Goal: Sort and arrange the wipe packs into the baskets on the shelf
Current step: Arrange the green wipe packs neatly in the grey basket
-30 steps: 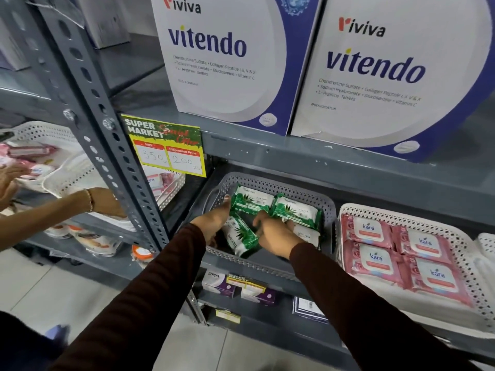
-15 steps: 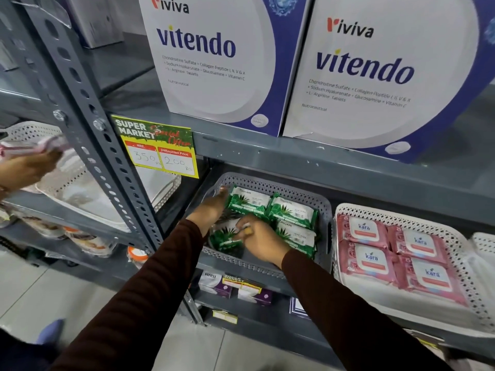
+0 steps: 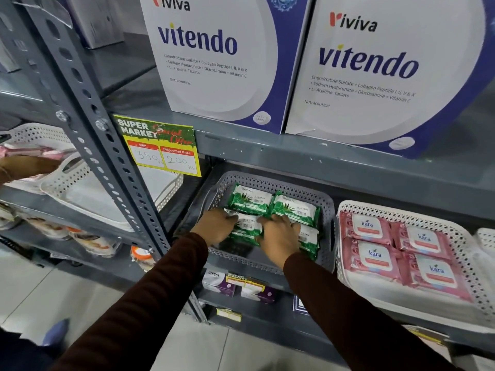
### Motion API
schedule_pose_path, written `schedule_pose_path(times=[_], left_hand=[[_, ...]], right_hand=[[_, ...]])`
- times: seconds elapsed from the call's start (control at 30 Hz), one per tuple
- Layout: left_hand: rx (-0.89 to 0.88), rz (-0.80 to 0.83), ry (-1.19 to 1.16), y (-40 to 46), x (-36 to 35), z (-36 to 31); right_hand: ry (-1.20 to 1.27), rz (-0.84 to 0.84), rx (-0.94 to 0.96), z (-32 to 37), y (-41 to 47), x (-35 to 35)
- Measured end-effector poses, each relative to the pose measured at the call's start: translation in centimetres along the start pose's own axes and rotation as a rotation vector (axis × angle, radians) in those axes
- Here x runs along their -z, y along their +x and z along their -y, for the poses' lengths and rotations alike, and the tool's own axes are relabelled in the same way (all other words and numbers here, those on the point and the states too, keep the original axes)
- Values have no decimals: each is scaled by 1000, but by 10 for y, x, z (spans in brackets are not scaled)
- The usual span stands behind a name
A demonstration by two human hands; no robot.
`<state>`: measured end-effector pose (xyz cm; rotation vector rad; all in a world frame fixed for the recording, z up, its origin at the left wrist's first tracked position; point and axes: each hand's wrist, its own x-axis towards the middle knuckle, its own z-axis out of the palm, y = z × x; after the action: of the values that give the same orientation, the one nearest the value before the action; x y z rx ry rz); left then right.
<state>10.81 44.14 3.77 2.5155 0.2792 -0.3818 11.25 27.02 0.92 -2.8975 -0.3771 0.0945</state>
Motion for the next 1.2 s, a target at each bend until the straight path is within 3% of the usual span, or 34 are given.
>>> schedule_pose_path(times=[0.07,0.2,0.43,0.53,0.63,0.7,0.8,1.2], left_hand=[[-80,-40,16,3,-7,9],[-231,-15,169,14,-14,22],[-262,51,295,29,-12,24],[-280,50,330,32,-14,28],[-353,-5,358,33,-18,23],[-417,-56,357,37,-23,18],[-436,-110,342,41,-33,10],[-394,-165,347,49,-43,6]], right_hand=[[-19,7,98,-3,3,-5],[-41,179,313,-8,7,-11],[-165,270,310,-13,10,-15],[-67,316,296,-17,14,-13],[-39,153,245,-29,9,-9],[-49,24,114,-44,2,-6],[34,92,-31,-65,-8,-5],[15,124,260,-73,-11,-5]])
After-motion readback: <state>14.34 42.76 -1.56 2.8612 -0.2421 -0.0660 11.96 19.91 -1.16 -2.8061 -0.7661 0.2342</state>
